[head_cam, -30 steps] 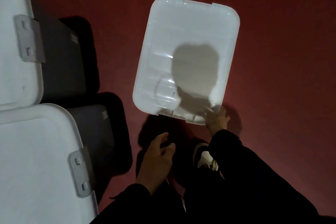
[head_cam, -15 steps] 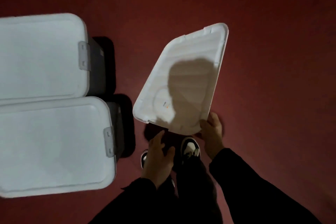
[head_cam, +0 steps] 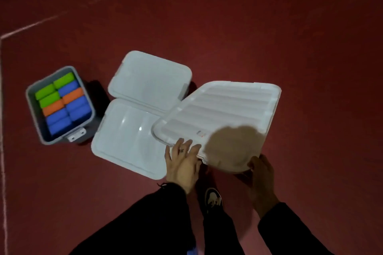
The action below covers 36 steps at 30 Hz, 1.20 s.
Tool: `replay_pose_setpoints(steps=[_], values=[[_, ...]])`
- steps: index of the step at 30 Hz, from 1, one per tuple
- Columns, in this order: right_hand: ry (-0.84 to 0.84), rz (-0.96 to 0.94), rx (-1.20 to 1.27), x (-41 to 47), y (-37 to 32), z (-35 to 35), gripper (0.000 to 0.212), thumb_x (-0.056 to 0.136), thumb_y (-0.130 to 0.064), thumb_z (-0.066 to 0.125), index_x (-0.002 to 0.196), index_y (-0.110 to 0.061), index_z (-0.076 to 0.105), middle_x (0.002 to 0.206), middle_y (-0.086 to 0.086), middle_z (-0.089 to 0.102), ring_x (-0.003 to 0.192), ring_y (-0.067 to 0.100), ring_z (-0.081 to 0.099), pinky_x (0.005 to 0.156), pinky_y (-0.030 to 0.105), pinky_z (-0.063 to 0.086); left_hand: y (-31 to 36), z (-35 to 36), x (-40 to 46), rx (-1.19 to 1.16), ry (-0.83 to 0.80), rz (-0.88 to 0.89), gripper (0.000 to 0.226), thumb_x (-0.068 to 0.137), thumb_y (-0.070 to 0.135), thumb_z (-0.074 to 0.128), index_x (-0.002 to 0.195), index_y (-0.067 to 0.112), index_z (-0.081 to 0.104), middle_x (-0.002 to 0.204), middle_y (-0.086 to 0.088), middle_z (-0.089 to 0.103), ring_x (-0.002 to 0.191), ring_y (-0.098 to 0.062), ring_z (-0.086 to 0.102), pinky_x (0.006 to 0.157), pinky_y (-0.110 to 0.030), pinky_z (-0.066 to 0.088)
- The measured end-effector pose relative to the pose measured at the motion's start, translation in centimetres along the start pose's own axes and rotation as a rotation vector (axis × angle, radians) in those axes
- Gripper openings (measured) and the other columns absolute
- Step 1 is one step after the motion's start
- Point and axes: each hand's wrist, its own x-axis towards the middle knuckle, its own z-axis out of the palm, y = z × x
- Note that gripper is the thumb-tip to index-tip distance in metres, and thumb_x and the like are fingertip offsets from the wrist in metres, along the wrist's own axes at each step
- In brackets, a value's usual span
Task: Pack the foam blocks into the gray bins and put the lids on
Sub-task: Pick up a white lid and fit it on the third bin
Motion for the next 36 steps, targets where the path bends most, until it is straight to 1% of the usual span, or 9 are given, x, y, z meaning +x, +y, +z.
replay_pose_setpoints(steps=[7, 10, 12, 15, 22, 25, 28, 32, 36], values=[[-0.383, -0.236, -0.153, -8.2, -5.1, 13.9, 0.029, 0.105, -0.031, 0.044, 0.103, -0.012, 0.066, 0.089, 0.005, 0.076, 0.080, 0.029, 0.072, 0.060, 0.033, 0.059, -7.8, -10.9, -3.1, -0.477, 0.408, -0.198, 0.026, 0.097, 0.041, 0.050, 0.114, 0.030, 0.066, 0.117, 0.020, 0.059, 0.130, -0.010, 0.040, 0.119, -0.065, -0.003], [-0.569, -0.163, -0.221, -10.6, -4.0, 22.9, 0.060, 0.095, -0.068, 0.050, 0.135, -0.025, 0.059, 0.121, 0.008, 0.072, 0.107, 0.026, 0.073, 0.088, 0.044, 0.060, -15.2, -16.0, -4.6, -0.698, 0.595, -0.382, 0.007, 0.097, 0.040, 0.057, 0.100, 0.034, 0.060, 0.104, 0.024, 0.058, 0.116, -0.014, 0.049, 0.114, -0.067, 0.025], [-0.628, -0.182, -0.313, -11.5, -2.2, 28.5, 0.044, 0.102, -0.056, 0.047, 0.135, -0.028, 0.058, 0.126, 0.005, 0.071, 0.113, 0.022, 0.070, 0.095, 0.043, 0.057, -20.8, -18.9, -6.0, -0.792, 0.688, -0.439, 0.009, 0.098, 0.039, 0.061, 0.098, 0.029, 0.060, 0.096, 0.018, 0.062, 0.102, -0.016, 0.060, 0.096, -0.037, 0.048], [-0.599, -0.227, -0.436, -11.8, 2.0, 35.6, 0.036, 0.106, -0.038, 0.051, 0.138, -0.024, 0.058, 0.130, 0.003, 0.067, 0.119, 0.021, 0.065, 0.104, 0.044, 0.052, -29.5, -22.6, -9.1, -0.949, 0.770, -0.508, 0.009, 0.096, 0.022, 0.068, 0.093, 0.029, 0.064, 0.083, 0.015, 0.070, 0.076, 0.003, 0.062, 0.066, -0.014, 0.044], [-0.397, -0.164, -0.825, -12.1, 13.3, 48.8, 0.052, 0.100, -0.020, 0.060, 0.148, -0.008, 0.044, 0.139, 0.014, 0.054, 0.116, 0.028, 0.054, 0.098, 0.034, 0.039, -47.4, -27.2, -12.9, -1.399, 0.758, -0.726, 0.011, 0.100, 0.024, 0.063, 0.103, 0.014, 0.066, 0.085, 0.007, 0.072, 0.076, -0.013, 0.065, 0.064, -0.025, 0.052], [-0.347, 0.124, -0.792, -12.6, 17.9, 53.7, 0.073, 0.089, -0.052, 0.067, 0.148, -0.015, 0.043, 0.148, 0.014, 0.051, 0.129, 0.034, 0.053, 0.098, 0.041, 0.043, -52.9, -27.8, -11.7, -1.729, 0.607, -0.781, 0.031, 0.097, 0.032, 0.068, 0.114, 0.007, 0.063, 0.094, -0.006, 0.071, 0.087, -0.028, 0.066, 0.072, -0.048, 0.059], [-0.474, 0.359, -0.480, -12.8, 20.7, 59.7, 0.069, 0.082, -0.073, 0.063, 0.120, -0.016, 0.068, 0.117, 0.013, 0.072, 0.106, 0.033, 0.067, 0.089, 0.043, 0.055, -57.4, -28.5, -9.3, -1.894, 0.485, -0.780, 0.033, 0.100, 0.022, 0.062, 0.128, 0.006, 0.061, 0.121, -0.011, 0.072, 0.110, -0.032, 0.069, 0.089, -0.051, 0.059], [-0.235, -0.021, -0.508, -11.1, 22.7, 68.4, 0.055, 0.088, -0.057, 0.067, 0.120, -0.013, 0.065, 0.099, 0.011, 0.072, 0.089, 0.030, 0.068, 0.090, 0.046, 0.056, -65.1, -27.6, -5.1, -1.861, 0.339, -0.832, 0.058, 0.080, 0.022, 0.083, 0.129, -0.001, 0.062, 0.127, -0.018, 0.069, 0.116, -0.031, 0.068, 0.109, -0.050, 0.047], [-0.229, -0.102, -0.607, -7.2, 24.5, 76.6, 0.051, 0.084, -0.057, 0.071, 0.124, -0.025, 0.069, 0.108, 0.000, 0.074, 0.102, 0.025, 0.069, 0.097, 0.045, 0.056, -73.1, -25.9, -0.3, -1.873, 0.335, -1.027, 0.057, 0.067, 0.033, 0.090, 0.117, 0.015, 0.070, 0.113, -0.006, 0.076, 0.100, -0.022, 0.073, 0.086, -0.038, 0.057]])
